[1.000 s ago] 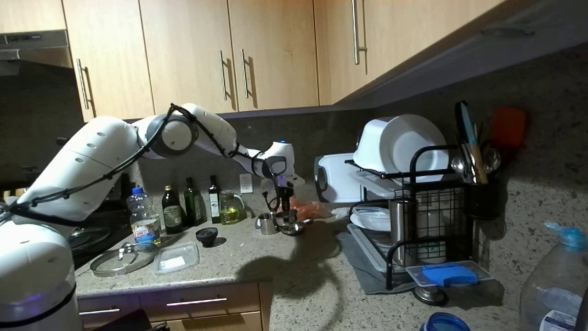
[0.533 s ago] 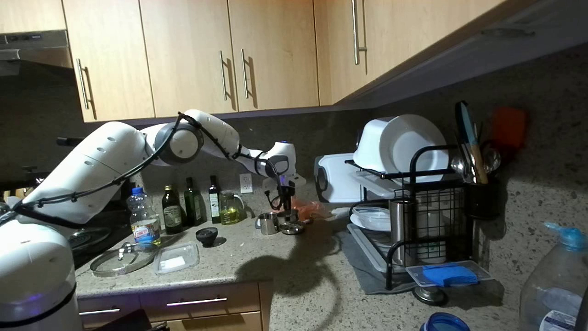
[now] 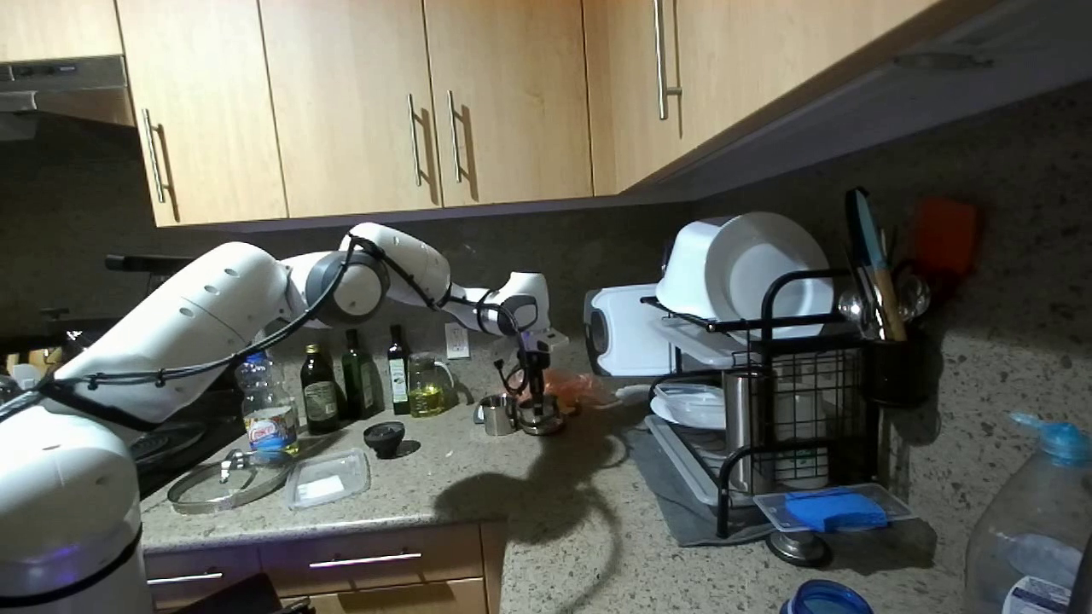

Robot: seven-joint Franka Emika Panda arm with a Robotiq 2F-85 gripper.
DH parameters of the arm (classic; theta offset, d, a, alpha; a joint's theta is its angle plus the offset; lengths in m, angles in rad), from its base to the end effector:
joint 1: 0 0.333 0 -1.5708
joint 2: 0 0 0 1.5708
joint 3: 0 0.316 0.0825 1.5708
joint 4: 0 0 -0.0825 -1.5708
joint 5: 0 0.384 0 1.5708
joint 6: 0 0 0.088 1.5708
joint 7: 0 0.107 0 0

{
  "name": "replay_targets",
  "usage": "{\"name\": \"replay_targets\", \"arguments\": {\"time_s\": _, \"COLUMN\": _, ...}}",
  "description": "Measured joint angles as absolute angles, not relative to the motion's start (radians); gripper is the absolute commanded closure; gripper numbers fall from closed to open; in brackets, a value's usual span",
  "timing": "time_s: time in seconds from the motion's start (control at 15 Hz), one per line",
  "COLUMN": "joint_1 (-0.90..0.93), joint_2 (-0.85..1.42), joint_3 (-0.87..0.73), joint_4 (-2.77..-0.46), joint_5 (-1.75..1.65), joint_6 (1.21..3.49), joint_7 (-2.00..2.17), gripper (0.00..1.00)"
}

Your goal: Put the left silver bowl on the right bowl

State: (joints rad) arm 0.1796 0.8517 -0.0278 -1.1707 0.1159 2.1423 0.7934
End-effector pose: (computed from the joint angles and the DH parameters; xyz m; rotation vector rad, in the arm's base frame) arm 0.7632 0.1282 0.2903 -2.8367 1.0158 -0.1059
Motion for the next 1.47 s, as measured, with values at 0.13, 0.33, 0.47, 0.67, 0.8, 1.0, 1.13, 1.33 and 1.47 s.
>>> {"name": "replay_targets", "arguments": {"time_s": 0.13, "joint_1": 0.181, "joint_2": 0.882, "joint_3": -0.028, "joint_4": -1.135, "joint_5": 0.115, "joint_6": 2.133, "joint_7": 0.794, "gripper": 0.99}}
{"name": "replay_targets", "arguments": {"time_s": 0.33, "joint_1": 0.180, "joint_2": 0.925, "joint_3": -0.028, "joint_4": -1.088, "joint_5": 0.115, "joint_6": 2.125, "joint_7": 0.794, "gripper": 0.99}}
{"name": "replay_targets", "arguments": {"time_s": 0.47, "joint_1": 0.179, "joint_2": 0.950, "joint_3": -0.028, "joint_4": -1.058, "joint_5": 0.115, "joint_6": 2.119, "joint_7": 0.794, "gripper": 0.99}}
{"name": "replay_targets", "arguments": {"time_s": 0.67, "joint_1": 0.176, "joint_2": 0.979, "joint_3": -0.028, "joint_4": -1.019, "joint_5": 0.115, "joint_6": 2.109, "joint_7": 0.794, "gripper": 0.99}}
{"name": "replay_targets", "arguments": {"time_s": 0.8, "joint_1": 0.173, "joint_2": 0.988, "joint_3": -0.028, "joint_4": -1.001, "joint_5": 0.115, "joint_6": 2.098, "joint_7": 0.794, "gripper": 0.99}}
{"name": "replay_targets", "arguments": {"time_s": 1.0, "joint_1": 0.167, "joint_2": 0.990, "joint_3": -0.028, "joint_4": -0.993, "joint_5": 0.115, "joint_6": 2.076, "joint_7": 0.795, "gripper": 0.99}}
{"name": "replay_targets", "arguments": {"time_s": 1.13, "joint_1": 0.165, "joint_2": 0.988, "joint_3": -0.028, "joint_4": -0.993, "joint_5": 0.115, "joint_6": 2.044, "joint_7": 0.797, "gripper": 0.98}}
{"name": "replay_targets", "arguments": {"time_s": 1.33, "joint_1": 0.165, "joint_2": 0.983, "joint_3": -0.028, "joint_4": -0.999, "joint_5": 0.115, "joint_6": 1.990, "joint_7": 0.820, "gripper": 0.98}}
{"name": "replay_targets", "arguments": {"time_s": 1.47, "joint_1": 0.165, "joint_2": 0.974, "joint_3": -0.028, "joint_4": -1.013, "joint_5": 0.116, "joint_6": 1.977, "joint_7": 0.833, "gripper": 0.98}}
